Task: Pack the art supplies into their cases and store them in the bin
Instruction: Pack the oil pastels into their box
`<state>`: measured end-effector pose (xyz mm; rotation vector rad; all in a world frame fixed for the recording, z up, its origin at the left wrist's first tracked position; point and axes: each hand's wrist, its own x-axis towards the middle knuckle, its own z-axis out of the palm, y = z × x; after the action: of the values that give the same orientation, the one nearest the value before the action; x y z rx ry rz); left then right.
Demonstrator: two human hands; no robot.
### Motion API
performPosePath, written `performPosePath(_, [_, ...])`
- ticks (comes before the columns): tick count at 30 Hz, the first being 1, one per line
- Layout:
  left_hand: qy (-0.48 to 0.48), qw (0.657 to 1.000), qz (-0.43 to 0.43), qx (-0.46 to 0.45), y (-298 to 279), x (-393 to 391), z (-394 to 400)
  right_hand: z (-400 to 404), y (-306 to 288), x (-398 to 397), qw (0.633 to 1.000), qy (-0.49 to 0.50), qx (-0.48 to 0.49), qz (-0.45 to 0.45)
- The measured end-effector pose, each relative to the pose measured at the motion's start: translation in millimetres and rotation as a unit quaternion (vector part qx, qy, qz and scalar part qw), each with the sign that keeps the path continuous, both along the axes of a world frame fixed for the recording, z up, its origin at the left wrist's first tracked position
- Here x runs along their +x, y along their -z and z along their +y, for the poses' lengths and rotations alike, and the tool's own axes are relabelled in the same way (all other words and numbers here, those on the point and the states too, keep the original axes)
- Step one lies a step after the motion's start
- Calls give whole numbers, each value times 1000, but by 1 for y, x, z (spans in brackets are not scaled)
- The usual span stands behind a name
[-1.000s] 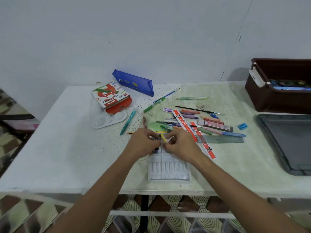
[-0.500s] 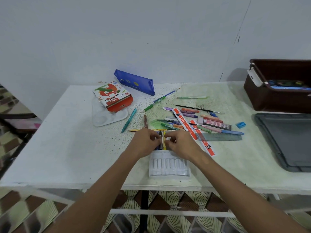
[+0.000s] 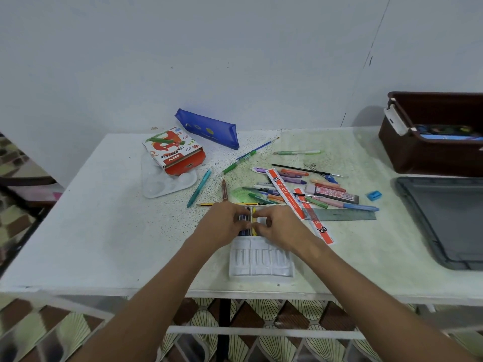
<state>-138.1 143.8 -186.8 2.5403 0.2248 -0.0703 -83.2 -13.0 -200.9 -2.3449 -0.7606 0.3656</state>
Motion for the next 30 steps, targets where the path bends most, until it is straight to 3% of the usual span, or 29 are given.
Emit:
performPosePath(5, [-18,999,-17,-35,-7,5,14,-1,-15,15,1000,8,24,-11])
performPosePath(8, [-71,997,-38,-10,-10,20,29,3,-22,38,996,51,63,-29])
performPosePath(13, [-132,991,-12,6,-9,43,45,17,-21,69,995,79,48,-44])
performPosePath(24, [-149,988,32,9,4,54,49,1,-12,88,981,51,-121,-142])
performPosePath(30, [-152,988,38,2,5,53,49,3,-12,90,982,17,-130,-135])
